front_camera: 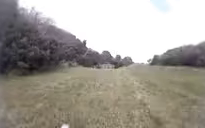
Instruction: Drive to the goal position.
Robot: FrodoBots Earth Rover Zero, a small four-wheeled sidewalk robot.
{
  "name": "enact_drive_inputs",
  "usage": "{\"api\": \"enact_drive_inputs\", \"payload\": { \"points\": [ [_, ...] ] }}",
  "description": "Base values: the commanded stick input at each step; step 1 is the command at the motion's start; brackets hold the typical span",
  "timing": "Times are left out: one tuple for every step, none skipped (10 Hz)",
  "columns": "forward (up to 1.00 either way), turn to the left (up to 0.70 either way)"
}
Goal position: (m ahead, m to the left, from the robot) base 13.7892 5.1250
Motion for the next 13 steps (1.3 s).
{"api": "enact_drive_inputs", "payload": {
  "points": [
    [1.00, -0.39],
    [1.00, -0.40],
    [1.00, -0.40],
    [1.00, -0.40],
    [1.00, -0.40],
    [1.00, -0.12],
    [1.00, -0.05],
    [1.00, 0.00],
    [1.00, 0.00],
    [1.00, 0.00],
    [1.00, 0.00],
    [1.00, 0.00],
    [1.00, -0.30]
  ]
}}
